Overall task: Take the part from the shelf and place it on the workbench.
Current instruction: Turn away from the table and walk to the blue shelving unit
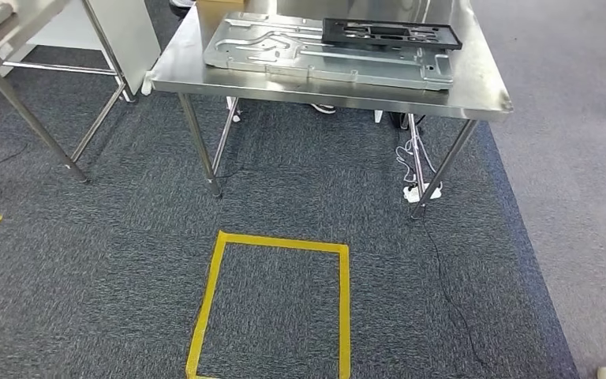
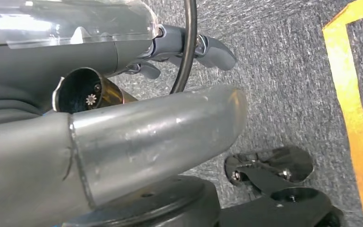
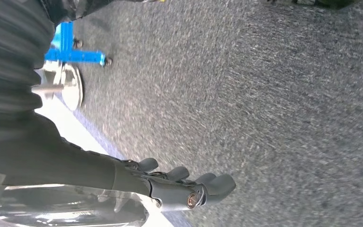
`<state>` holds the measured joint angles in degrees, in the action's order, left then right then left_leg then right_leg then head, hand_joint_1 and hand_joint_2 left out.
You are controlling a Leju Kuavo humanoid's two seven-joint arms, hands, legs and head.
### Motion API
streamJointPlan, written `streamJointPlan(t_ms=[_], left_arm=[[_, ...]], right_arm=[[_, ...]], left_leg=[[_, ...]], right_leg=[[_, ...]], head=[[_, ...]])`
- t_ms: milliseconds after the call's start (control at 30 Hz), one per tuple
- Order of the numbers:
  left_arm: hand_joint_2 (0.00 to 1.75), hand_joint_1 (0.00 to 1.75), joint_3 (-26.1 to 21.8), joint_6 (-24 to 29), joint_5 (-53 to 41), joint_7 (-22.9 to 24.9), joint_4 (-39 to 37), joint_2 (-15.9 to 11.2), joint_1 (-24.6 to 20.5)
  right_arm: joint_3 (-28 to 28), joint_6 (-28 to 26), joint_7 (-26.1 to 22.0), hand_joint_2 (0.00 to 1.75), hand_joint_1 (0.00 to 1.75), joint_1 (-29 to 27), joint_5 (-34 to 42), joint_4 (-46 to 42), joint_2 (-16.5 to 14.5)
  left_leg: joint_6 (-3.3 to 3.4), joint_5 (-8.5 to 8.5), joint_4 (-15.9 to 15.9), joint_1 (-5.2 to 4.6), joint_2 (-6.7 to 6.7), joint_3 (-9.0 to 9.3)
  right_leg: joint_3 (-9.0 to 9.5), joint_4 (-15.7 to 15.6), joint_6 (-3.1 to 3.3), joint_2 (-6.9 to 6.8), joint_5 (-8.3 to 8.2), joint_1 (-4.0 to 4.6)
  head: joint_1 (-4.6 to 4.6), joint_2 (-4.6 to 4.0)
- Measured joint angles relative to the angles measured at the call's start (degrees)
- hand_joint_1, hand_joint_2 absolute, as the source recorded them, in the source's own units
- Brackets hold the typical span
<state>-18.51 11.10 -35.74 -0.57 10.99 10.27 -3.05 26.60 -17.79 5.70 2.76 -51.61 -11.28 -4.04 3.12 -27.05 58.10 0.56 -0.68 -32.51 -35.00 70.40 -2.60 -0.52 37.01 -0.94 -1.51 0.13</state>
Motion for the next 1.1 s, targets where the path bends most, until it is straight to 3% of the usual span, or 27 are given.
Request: streamJointPlan(t_ms=[33,67,100,133,200,267,333,400,467,533,567,600,667,733,767,833,867,933,1000,1033,1067,1100], left_arm=[[0.0,0.0,0.0,0.0,-0.1,0.1,0.0,0.0,0.0],[0.0,0.0,0.0,0.0,-0.2,0.3,0.0,0.1,0.1],[0.0,0.0,0.0,-0.1,-0.3,0.5,0.0,0.1,0.2],[0.0,0.0,0.0,-0.1,-0.4,0.7,0.0,0.0,0.2],[0.0,0.0,0.0,-0.2,-0.7,0.7,0.0,0.0,0.3],[0.0,0.0,0.0,-0.3,-0.9,0.5,0.0,-0.1,0.3],[0.0,0.0,0.0,-0.4,-1.1,0.5,0.0,-0.4,0.5],[0.0,0.0,0.0,-0.7,-1.4,0.5,0.0,-0.9,0.8],[0.0,0.0,0.0,-0.9,-1.6,0.2,0.0,-1.4,0.8],[0.0,0.0,0.0,-1.1,-1.6,-0.6,0.0,-1.7,0.6],[0.0,0.0,0.0,-1.2,-1.6,-0.9,0.0,-1.8,0.6],[0.0,0.0,0.0,-1.3,-1.7,-1.1,0.0,-1.8,0.7],[0.0,0.0,0.0,-1.4,-1.9,-1.1,0.0,-1.9,0.7],[0.0,0.0,0.0,-1.4,-2.1,-1.1,0.0,-1.8,0.5],[0.0,0.0,0.0,-1.3,-2.3,-1.1,0.0,-1.7,0.3],[0.0,0.0,0.0,-1.1,-2.8,-1.1,0.0,-1.6,0.2],[0.0,0.0,0.0,-1.0,-3.1,-1.0,0.0,-1.5,0.2],[0.0,0.0,0.0,-0.5,-3.4,-0.9,0.0,-1.3,0.0],[0.0,0.0,0.0,0.0,-3.5,-1.0,0.0,-1.1,-0.4],[0.0,0.0,0.0,0.1,-3.4,-1.2,0.0,-1.1,-0.6],[0.0,0.0,0.0,0.3,-3.4,-1.4,0.0,-1.1,-0.6],[0.0,0.0,0.0,0.4,-3.3,-1.6,0.0,-1.1,-0.5]], right_arm=[[0.0,0.0,-0.1,1.75,0.0,0.0,0.0,0.0,0.0],[0.0,0.0,-0.2,1.75,0.0,-0.1,0.0,0.0,0.0],[0.0,-0.1,-0.4,1.75,0.0,-0.1,-0.1,0.0,0.0],[0.0,-0.3,-0.7,1.75,0.0,-0.1,-0.3,0.0,0.0],[-0.1,-0.8,-1.1,1.75,0.0,-0.2,-1.3,0.0,0.0],[-0.7,-1.1,-1.2,1.75,0.0,-0.2,-2.8,0.0,-0.1],[-1.5,-1.3,-1.2,1.75,0.0,0.0,-4.0,0.0,-0.3],[-2.1,-1.2,-1.3,1.75,0.0,0.0,-4.8,0.0,-0.7],[-2.6,-0.9,-1.6,1.75,0.0,-0.1,-5.3,0.0,-1.0],[-3.1,-0.3,-1.7,1.75,0.0,-0.2,-5.8,0.0,-1.1],[-3.3,0.0,-1.7,1.75,0.0,-0.2,-6.1,0.0,-1.2],[-3.5,0.2,-1.7,1.75,0.0,-0.1,-6.3,0.0,-1.3],[-4.0,0.5,-1.8,1.75,0.0,0.0,-6.5,0.0,-1.7],[-4.2,0.8,-1.8,1.75,0.0,0.2,-6.5,0.0,-2.1],[-4.2,0.9,-1.9,1.75,0.0,0.3,-6.2,0.0,-2.2],[-4.2,1.1,-2.2,1.75,0.0,0.7,-5.5,0.0,-2.5],[-4.2,1.2,-2.3,1.75,0.0,0.8,-5.0,0.0,-2.5],[-4.0,1.6,-2.3,1.75,0.0,1.0,-4.5,0.0,-2.6],[-3.9,2.1,-2.3,1.75,0.0,0.9,-4.4,0.0,-2.7],[-3.9,2.3,-2.3,1.75,0.0,0.8,-4.5,0.0,-2.7],[-3.8,2.4,-2.2,1.75,0.0,0.8,-4.6,0.0,-2.8],[-3.8,2.5,-2.2,1.75,0.0,0.7,-4.7,0.0,-2.9]], left_leg=[[0.03,0.02,0.0,-0.04,-0.64,-0.06],[0.03,0.03,0.1,-0.07,-1.32,-0.05],[0.03,0.02,0.2,-0.08,-2.03,0.01],[-0.01,0.02,0.2,-0.08,-2.74,0.11],[-0.29,0.04,0.3,-0.09,-4.0,0.09],[-0.95,0.24,0.4,-0.03,-5.03,-0.31],[-1.77,0.53,0.2,0.05,-6.0,-0.63],[-2.34,-0.45,1.5,-0.08,-4.38,-1.37],[-2.72,-3.79,7.1,-0.11,-1.29,-4.06],[-3.08,-6.96,14.4,0.05,-0.08,-7.53],[-3.19,-7.15,16.1,0.09,0.13,-8.25],[-3.23,-6.29,15.6,0.11,0.35,-7.87],[-3.02,-2.66,8.5,0.07,1.75,-3.88],[-2.5,-0.65,1.7,-0.3,3.63,-0.2],[-2.2,-0.54,0.3,-0.46,4.06,0.46],[-1.53,-0.52,0.0,-0.62,3.07,0.3],[-1.18,-0.38,-0.2,-0.56,2.54,0.34],[-0.42,0.05,-0.6,-0.32,1.54,0.47],[-0.03,0.3,-0.7,-0.22,0.45,0.31],[0.03,0.33,-0.6,-0.26,-0.18,0.23],[0.03,0.33,-0.6,-0.31,-0.86,0.23],[0.02,0.32,-0.5,-0.36,-1.56,0.27]], right_leg=[[-1.47,2.8,-0.02,0.19,0.72,0.02],[-2.02,3.6,0.02,0.28,0.2,0.03],[-1.49,2.1,0.15,0.43,-1.44,0.02],[-0.01,-1.3,0.35,0.88,-3.81,0.01],[3.28,-9.0,0.93,3.31,-7.22,-0.04],[4.49,-12.2,1.37,4.89,-7.87,0.05],[4.57,-12.6,1.85,3.96,-8.06,0.0],[4.88,-13.2,2.66,2.57,-8.4,-0.27],[5.02,-13.6,3.21,0.97,-8.54,-0.25],[4.94,-13.5,3.38,-0.71,-8.44,-0.06],[4.95,-13.4,3.38,-1.5,-8.37,0.0],[5.01,-13.4,3.36,-2.25,-8.27,0.02],[5.29,-13.3,3.12,-3.51,-7.99,0.08],[5.51,-13.0,2.59,-4.54,-7.59,0.39],[5.59,-12.9,2.31,-5.0,-7.45,0.56],[5.84,-13.0,1.74,-5.93,-7.32,0.65],[5.98,-12.8,1.41,-5.79,-7.08,0.51],[5.01,-10.1,0.84,-3.54,-4.9,0.22],[1.66,-2.8,0.55,-0.68,-0.94,0.07],[-0.2,0.9,0.47,-0.07,0.51,0.06],[-1.4,3.1,0.47,0.15,0.77,0.07],[-1.63,3.1,0.56,0.27,-0.2,0.08]], head=[[0.01,0.0],[0.0,0.0],[0.01,0.0],[0.01,0.0],[0.01,0.0],[0.01,0.0],[0.01,0.0],[0.13,0.0],[0.35,0.0],[0.45,0.0],[0.46,0.0],[0.46,0.0],[0.46,0.0],[0.43,0.0],[0.4,0.0],[0.37,0.0],[0.39,0.0],[0.39,0.0],[0.35,0.0],[0.35,0.0],[0.36,0.0],[0.36,0.0]])
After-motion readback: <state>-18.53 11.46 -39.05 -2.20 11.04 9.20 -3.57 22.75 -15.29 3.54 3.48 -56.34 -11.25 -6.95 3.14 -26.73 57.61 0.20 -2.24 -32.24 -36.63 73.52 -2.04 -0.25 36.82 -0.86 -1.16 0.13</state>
